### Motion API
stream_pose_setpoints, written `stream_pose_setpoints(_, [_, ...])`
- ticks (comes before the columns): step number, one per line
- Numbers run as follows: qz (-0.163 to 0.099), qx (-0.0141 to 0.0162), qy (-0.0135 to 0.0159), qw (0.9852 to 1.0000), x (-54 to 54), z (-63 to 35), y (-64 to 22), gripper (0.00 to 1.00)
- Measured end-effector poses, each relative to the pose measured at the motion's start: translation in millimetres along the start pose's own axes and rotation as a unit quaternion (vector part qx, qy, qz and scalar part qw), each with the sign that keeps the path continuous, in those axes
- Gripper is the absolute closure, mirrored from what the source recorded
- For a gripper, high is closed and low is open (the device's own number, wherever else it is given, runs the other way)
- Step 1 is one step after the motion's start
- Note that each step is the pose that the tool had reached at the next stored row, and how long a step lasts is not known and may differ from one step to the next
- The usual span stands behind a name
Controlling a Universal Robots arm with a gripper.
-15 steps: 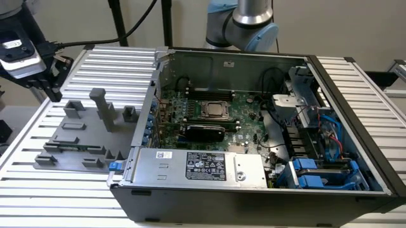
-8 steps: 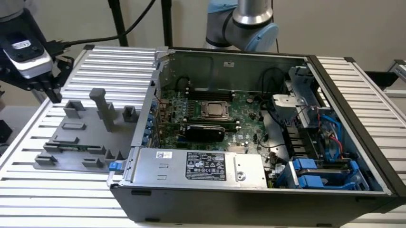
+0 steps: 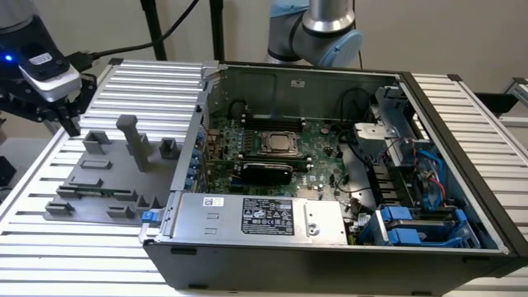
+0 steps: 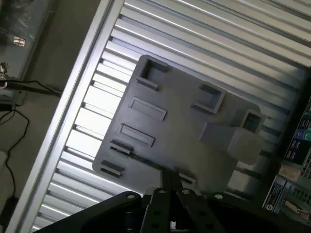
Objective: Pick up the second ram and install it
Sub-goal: 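Pick up the second ram and move it above second insertion slot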
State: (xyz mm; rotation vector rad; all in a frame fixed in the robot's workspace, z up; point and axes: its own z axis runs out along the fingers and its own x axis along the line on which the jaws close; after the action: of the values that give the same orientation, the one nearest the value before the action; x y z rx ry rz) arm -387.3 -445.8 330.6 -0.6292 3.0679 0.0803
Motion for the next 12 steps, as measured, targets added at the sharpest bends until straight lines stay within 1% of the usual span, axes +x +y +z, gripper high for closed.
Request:
stream_pose_setpoints(3, [-0.027,-0.0005,0.0014,0.9996,0.0,2.1,-0.1,1.0])
stream_pose_setpoints(6, [-0.055,-0.001,0.0027,0.9985,0.1,4.7,-0.3,1.0])
stream_pose_setpoints(9, [-0.082,-0.0015,0.004,0.9967,0.1,7.3,-0.4,1.0])
stream_pose_setpoints(12, [-0.109,-0.002,0.0053,0.994,0.2,9.9,-0.5,1.0])
